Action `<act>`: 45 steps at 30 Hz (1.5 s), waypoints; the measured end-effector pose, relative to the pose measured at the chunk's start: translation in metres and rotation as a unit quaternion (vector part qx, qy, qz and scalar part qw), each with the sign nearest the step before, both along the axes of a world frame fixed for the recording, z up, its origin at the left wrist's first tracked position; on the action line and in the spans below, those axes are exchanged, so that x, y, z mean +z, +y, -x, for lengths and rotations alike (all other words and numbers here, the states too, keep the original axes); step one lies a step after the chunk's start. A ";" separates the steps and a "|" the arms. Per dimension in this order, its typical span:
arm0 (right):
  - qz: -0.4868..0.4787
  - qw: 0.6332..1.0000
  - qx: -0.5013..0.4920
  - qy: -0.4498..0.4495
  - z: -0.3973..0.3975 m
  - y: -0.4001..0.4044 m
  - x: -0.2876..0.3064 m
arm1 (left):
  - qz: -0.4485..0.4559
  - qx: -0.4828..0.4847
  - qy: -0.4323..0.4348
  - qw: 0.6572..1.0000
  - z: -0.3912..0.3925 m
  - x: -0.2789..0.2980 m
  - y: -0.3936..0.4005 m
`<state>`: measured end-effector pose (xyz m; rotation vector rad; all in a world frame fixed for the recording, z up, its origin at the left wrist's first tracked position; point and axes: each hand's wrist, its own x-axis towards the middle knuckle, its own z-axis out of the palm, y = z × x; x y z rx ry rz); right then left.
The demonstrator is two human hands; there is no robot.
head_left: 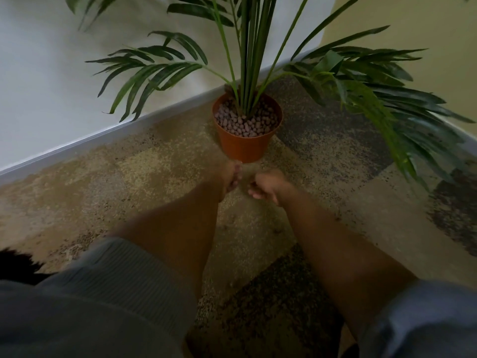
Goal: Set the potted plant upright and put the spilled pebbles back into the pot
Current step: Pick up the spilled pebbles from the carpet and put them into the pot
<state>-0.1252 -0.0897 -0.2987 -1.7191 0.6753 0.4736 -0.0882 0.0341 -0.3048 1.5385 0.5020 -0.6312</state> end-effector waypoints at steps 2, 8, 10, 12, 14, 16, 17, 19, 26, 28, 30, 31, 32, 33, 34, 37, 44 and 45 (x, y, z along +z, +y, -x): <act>0.120 0.988 0.095 0.038 0.007 -0.004 -0.011 | -0.089 -0.087 -0.024 0.992 0.007 -0.013 0.003; 0.395 0.776 0.474 0.130 0.025 -0.011 -0.023 | -0.266 -0.317 -0.114 0.903 0.028 -0.041 0.016; 0.406 0.738 0.516 0.155 0.027 -0.013 -0.029 | -0.261 -0.346 -0.083 0.897 0.031 -0.044 0.018; 0.402 0.738 0.506 0.195 0.029 -0.015 -0.037 | -0.270 -0.382 -0.070 0.881 0.033 -0.050 0.021; 0.414 0.734 0.497 0.207 0.033 -0.016 -0.039 | -0.270 -0.407 -0.078 0.869 0.037 -0.053 0.024; 0.432 0.731 0.496 0.179 0.034 -0.018 -0.043 | -0.288 -0.444 -0.108 0.842 0.040 -0.057 0.026; 0.433 0.734 0.494 0.168 0.035 -0.017 -0.043 | -0.306 -0.462 -0.126 0.823 0.042 -0.058 0.027; 0.411 0.746 0.504 0.142 0.036 -0.014 -0.040 | -0.328 -0.476 -0.149 0.802 0.044 -0.062 0.028; 0.168 0.875 0.441 0.107 0.052 0.022 -0.031 | -0.360 -0.518 -0.164 0.759 0.050 -0.061 0.031; 0.161 0.863 0.467 0.108 0.060 0.037 -0.034 | -0.359 -0.515 -0.174 0.759 0.052 -0.059 0.035; 0.120 0.840 0.510 0.139 0.067 0.049 -0.036 | -0.349 -0.515 -0.178 0.762 0.053 -0.058 0.041; 0.092 0.824 0.536 0.157 0.070 0.053 -0.040 | -0.343 -0.507 -0.176 0.771 0.053 -0.058 0.043; 0.077 0.811 0.556 0.165 0.072 0.057 -0.043 | -0.337 -0.495 -0.173 0.782 0.054 -0.058 0.046; 0.074 0.804 0.568 0.162 0.073 0.060 -0.046 | -0.335 -0.484 -0.173 0.790 0.054 -0.058 0.048; 0.076 0.799 0.576 0.153 0.074 0.062 -0.048 | -0.334 -0.477 -0.172 0.795 0.054 -0.058 0.050; 0.080 0.786 0.597 0.138 0.076 0.067 -0.055 | -0.336 -0.478 -0.178 0.791 0.056 -0.059 0.055; 0.143 0.698 0.690 0.129 0.081 0.087 -0.067 | -0.315 -0.511 -0.159 0.784 0.058 -0.062 0.062; 0.152 0.677 0.708 0.130 0.081 0.093 -0.066 | -0.314 -0.513 -0.150 0.784 0.058 -0.063 0.062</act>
